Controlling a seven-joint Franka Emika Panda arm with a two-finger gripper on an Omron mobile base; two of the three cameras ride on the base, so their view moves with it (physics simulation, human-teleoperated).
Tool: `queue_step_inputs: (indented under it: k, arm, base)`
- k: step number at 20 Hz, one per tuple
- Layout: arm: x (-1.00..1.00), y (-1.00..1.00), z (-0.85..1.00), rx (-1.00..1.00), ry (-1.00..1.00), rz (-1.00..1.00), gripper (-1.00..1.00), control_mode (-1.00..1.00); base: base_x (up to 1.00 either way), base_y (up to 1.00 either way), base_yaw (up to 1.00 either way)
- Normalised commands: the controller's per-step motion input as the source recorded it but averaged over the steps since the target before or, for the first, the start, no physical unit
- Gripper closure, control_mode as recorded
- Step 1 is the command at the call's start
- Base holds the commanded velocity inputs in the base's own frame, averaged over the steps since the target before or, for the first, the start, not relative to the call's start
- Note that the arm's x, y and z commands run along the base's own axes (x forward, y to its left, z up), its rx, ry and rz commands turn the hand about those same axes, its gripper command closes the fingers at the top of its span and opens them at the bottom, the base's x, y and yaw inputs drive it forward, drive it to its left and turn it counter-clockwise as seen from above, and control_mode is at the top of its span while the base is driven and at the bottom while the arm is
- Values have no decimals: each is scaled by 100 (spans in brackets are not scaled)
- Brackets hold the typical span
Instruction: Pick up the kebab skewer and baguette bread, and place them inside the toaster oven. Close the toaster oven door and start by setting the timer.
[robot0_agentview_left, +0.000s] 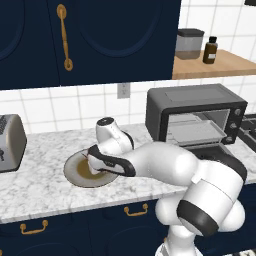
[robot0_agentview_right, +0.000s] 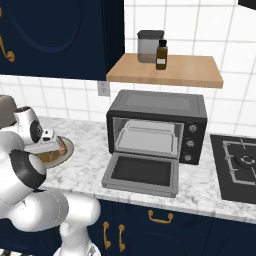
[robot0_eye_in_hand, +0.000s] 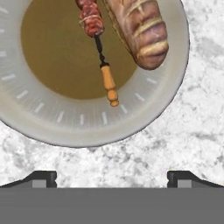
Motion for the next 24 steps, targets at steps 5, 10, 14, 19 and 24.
queue_step_inputs:
  k: [5,10,14,19,24]
  arm:
    - [13,0,-35,3,0,-5,-100,-100]
    - [15,0,-26,2,0,0,-100,-100]
    - [25,0,-6,0,0,0,-100,-100]
    - [30,7,-9,0,0,0,-100,-100]
    - [17,21,-18,0,0,0,-100,-100]
  base:
    - [0,0,0]
    - [0,0,0]
    - [0,0,0]
    - [0,0,0]
    - [0,0,0]
